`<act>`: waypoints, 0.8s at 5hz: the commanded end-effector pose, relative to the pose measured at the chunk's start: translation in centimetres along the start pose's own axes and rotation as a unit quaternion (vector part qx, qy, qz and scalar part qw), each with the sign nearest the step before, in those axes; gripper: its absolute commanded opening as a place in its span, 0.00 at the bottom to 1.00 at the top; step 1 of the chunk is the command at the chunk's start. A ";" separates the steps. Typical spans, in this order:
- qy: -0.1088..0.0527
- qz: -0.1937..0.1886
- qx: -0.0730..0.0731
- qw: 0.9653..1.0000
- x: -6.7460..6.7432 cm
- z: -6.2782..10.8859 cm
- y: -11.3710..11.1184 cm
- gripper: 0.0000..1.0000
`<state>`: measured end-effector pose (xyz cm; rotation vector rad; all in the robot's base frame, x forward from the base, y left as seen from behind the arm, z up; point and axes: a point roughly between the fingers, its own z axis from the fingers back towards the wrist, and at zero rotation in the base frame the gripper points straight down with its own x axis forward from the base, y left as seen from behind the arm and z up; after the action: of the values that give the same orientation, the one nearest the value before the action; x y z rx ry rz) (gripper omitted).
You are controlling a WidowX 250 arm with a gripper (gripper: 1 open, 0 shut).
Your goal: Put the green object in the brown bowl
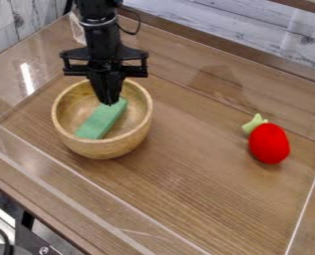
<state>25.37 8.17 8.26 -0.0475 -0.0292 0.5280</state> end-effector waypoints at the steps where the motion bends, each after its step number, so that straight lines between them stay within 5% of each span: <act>1: -0.020 -0.006 0.000 1.000 -0.8 1.7 -0.5 1.00; 3: -0.019 -0.078 -0.003 0.997 0.0 3.7 0.3 1.00; 4: -0.024 -0.084 -0.003 0.996 0.3 4.5 -0.4 1.00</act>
<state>24.89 7.81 11.02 -0.0518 -0.0101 0.3667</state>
